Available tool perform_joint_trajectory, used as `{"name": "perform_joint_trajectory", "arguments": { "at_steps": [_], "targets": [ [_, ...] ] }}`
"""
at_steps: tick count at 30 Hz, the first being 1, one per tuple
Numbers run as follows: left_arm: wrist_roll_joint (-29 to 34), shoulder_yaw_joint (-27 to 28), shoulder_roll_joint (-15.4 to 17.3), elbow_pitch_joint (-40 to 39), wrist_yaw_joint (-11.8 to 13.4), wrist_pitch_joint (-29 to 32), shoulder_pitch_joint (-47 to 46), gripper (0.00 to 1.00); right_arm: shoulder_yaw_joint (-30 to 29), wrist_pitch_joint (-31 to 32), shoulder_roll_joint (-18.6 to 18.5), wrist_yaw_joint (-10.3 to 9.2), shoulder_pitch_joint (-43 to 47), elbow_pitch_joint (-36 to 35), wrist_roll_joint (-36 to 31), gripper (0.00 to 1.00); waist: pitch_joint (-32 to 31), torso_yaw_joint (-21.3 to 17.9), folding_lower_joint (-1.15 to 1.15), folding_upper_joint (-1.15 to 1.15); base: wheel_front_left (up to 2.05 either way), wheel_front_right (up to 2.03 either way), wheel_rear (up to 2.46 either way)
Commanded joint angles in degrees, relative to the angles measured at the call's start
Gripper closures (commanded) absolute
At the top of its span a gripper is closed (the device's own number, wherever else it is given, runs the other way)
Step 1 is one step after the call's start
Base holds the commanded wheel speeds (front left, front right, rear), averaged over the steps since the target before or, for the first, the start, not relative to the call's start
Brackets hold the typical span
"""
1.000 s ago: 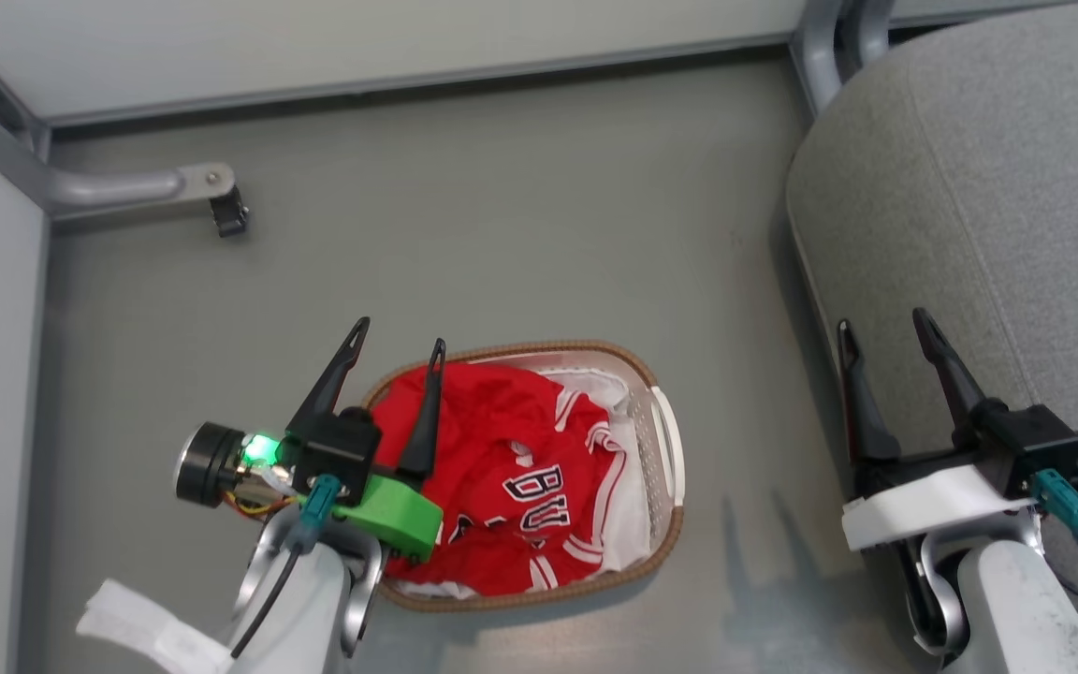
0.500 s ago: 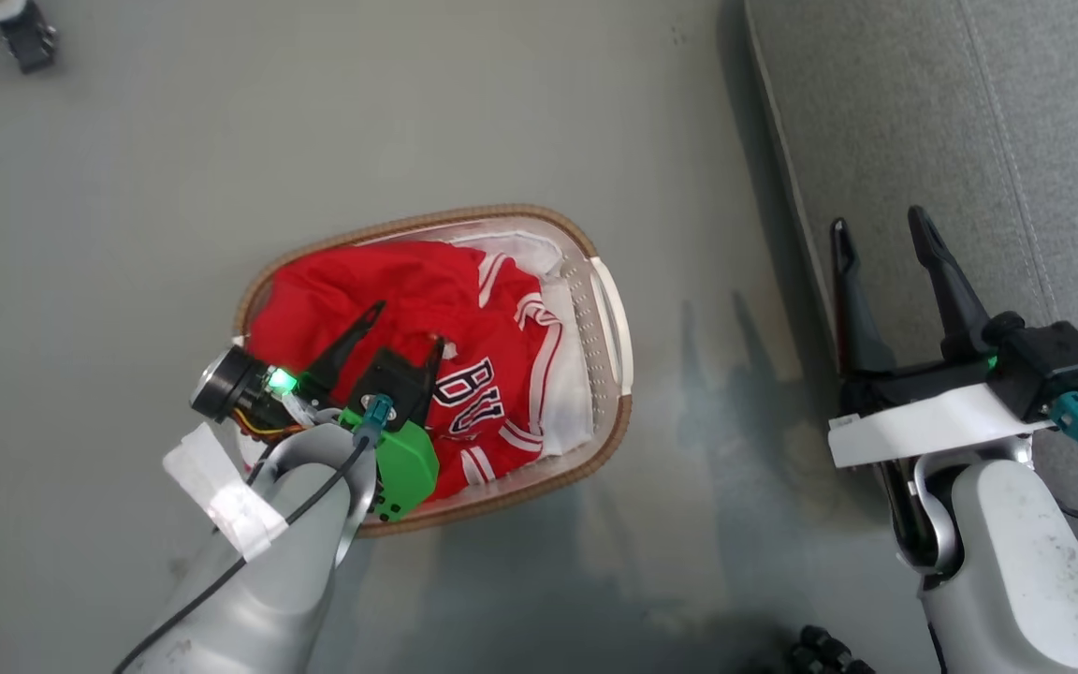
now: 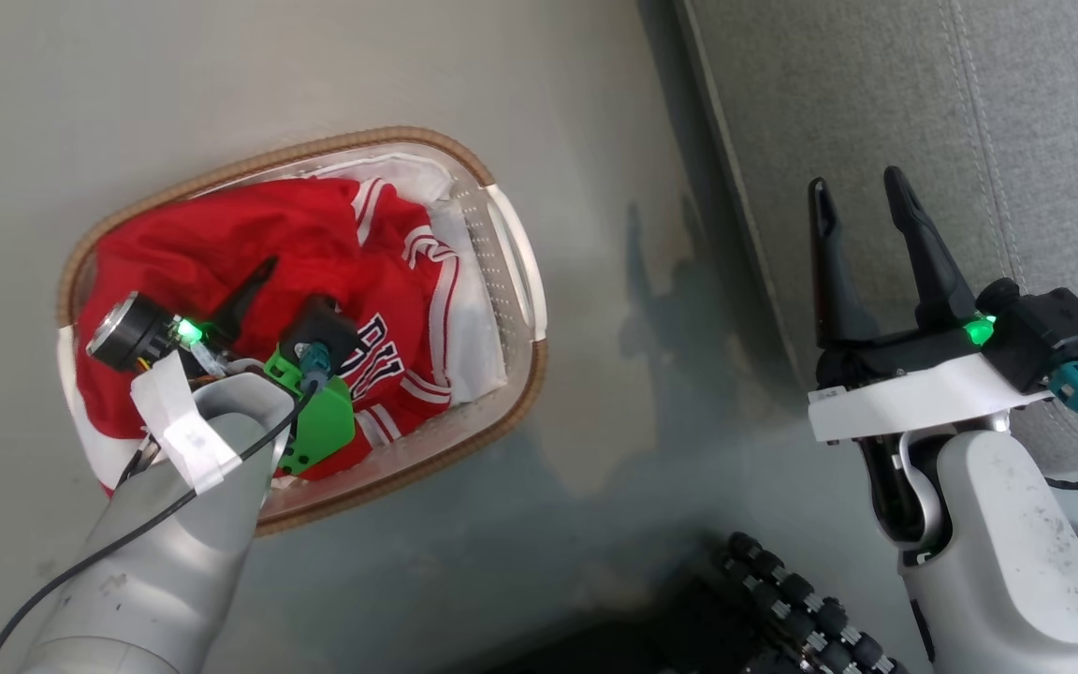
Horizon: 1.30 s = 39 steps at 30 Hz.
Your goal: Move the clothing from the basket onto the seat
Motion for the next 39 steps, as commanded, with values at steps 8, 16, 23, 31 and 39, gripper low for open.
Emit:
{"name": "perform_joint_trajectory", "arguments": {
  "at_steps": [8, 16, 23, 31, 39],
  "targets": [
    [-0.23, -0.03, 2.06, 2.95, 4.39, -0.18, -2.86, 0.0, 1.12, -0.28, -0.09, -0.02, -0.34, -0.26, 2.26, 0.0, 4.0, -4.77, -0.01, 0.0, 0.0, 0.0, 0.0],
    [-1.48, 0.12, 1.57, 3.16, 6.05, -1.27, -3.73, 0.95, 1.11, -0.28, -0.1, -0.02, -0.28, 0.3, 3.04, 0.0, 3.73, -4.52, -0.01, 0.0, 0.0, 0.0, 0.0],
    [-3.52, 0.13, 0.44, 1.85, 5.76, -2.04, -2.72, 1.0, 0.8, -0.28, -0.11, -0.02, -0.31, 1.13, 2.09, 0.0, 1.66, -2.91, -0.01, 0.0, 0.0, 0.0, 0.0],
    [-7.47, 0.01, -0.55, -8.5, 3.44, -2.3, 2.58, 1.0, -0.85, -0.28, -0.12, -0.02, 0.47, 1.85, -0.1, 0.0, -3.29, 0.08, -0.01, 0.0, 0.0, 0.0, 0.0],
    [-10.86, -1.24, 0.73, -24.17, 0.88, -2.27, 10.18, 1.0, -2.59, -0.28, -0.14, -0.02, 3.33, 3.14, -2.97, 0.0, -11.24, 4.19, -0.01, 0.0, 0.0, 0.0, 0.0]
  ]
}}
